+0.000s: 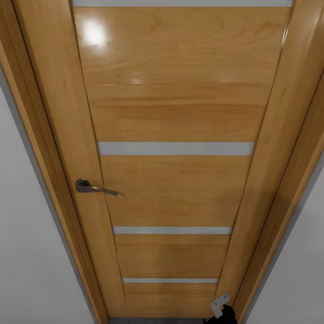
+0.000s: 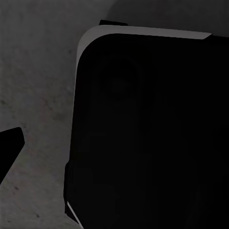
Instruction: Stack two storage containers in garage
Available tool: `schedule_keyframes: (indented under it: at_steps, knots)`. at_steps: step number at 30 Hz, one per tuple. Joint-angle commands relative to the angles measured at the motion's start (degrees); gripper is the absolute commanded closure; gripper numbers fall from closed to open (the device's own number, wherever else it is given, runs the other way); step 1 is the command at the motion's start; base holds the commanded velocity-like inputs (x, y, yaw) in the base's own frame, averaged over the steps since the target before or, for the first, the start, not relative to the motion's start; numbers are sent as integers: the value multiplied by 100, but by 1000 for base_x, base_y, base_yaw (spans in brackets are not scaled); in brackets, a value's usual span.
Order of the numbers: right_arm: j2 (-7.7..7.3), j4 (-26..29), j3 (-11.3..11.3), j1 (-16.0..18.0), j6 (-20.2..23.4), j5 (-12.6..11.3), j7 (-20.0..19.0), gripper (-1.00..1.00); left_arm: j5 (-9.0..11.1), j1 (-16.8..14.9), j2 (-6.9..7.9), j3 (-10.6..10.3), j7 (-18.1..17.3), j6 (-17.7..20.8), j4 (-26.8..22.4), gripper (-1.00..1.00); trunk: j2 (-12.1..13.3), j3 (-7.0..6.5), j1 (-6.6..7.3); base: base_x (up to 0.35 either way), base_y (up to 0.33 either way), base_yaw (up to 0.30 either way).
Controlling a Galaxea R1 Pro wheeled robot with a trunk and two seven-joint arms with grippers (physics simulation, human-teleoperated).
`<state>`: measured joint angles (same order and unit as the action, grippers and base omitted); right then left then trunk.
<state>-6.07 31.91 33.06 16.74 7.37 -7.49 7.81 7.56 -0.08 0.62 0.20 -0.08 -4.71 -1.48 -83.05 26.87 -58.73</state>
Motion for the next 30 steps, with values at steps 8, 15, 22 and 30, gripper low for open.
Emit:
schedule_keyframes:
  at_steps: [8, 15, 22, 30]
  knots:
    - [-9, 25, 45, 5, 45, -60, 50, -100, 44, -1, 0, -3, -1, -12, -1, -100, -3, 6, 0, 0, 0, 0]
    - [-9, 26, 50, 4, 45, -60, 46, -100, 44, -1, 0, -3, -1, -12, -1, -100, -3, 6, 0, 0, 0, 0]
    - [-9, 26, 50, 5, 45, -60, 45, -100, 44, -1, 0, -3, -1, -12, -1, -100, -3, 6, 0, 0, 0, 0]
    - [-6, 26, 51, 4, 41, -54, 45, -100, 44, -1, 0, -3, -1, -12, -1, -100, -3, 6, 0, 0, 0, 0]
